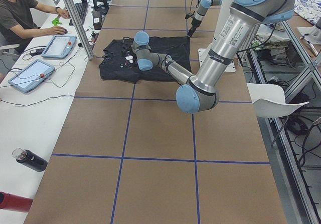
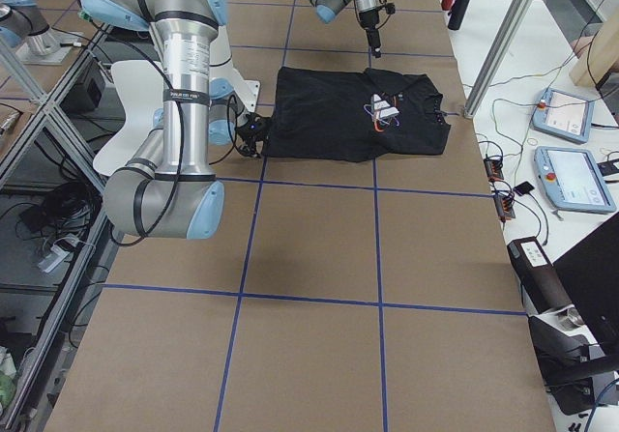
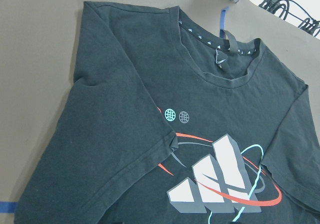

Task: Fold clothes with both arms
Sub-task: 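Release the shoulder and move the left gripper to the other hem corner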

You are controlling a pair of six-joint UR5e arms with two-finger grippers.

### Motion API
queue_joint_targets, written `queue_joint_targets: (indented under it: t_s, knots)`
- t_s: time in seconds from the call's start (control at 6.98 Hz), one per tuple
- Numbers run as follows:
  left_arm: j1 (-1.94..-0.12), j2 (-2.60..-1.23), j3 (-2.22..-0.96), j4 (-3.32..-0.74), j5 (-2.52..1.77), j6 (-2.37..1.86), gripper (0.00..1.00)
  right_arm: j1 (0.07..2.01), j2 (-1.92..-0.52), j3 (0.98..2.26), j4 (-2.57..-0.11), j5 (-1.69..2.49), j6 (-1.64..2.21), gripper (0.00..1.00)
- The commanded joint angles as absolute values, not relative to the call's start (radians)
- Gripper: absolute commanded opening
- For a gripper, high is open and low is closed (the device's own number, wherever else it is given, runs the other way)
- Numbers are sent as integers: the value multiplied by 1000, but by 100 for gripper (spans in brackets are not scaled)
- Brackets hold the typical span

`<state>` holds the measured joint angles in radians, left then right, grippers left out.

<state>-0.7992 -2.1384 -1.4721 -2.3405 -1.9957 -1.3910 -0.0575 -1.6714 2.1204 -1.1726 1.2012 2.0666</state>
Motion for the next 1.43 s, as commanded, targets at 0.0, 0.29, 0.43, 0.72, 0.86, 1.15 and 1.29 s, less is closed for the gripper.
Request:
queue_joint_targets:
  t_s: [0.0, 0.29, 0.43, 0.72, 0.86, 1.15, 1.29]
  knots:
    - [-799, -2138, -1471, -2341, -1996, -1390, 77, -63, -1683, 2121, -1177, 1195, 2066, 4]
    - [-799, -2138, -1471, -2341, -1996, -1390, 77, -71, -1686, 2123, -1177, 1193, 2066, 0]
    - [-799, -2138, -1471, -2341, -1996, -1391, 77, -72, -1693, 2140, -1177, 1193, 2066, 0]
    - [-801, -2140, -1498, -2330, -2000, -1399, 77, -74, -1744, 2204, -1174, 1204, 2063, 0]
    - [-796, -2064, -1594, -2326, -1999, -1405, 77, -74, -1747, 2235, -1172, 1236, 2062, 0]
    - [-706, -1959, -1766, -2310, -1979, -1588, 84, -72, -1749, 2276, -1167, 1310, 2057, 0]
    - [-651, -1912, -1876, -2231, -1965, -1615, 91, -71, -1750, 2292, -1167, 1333, 2056, 0]
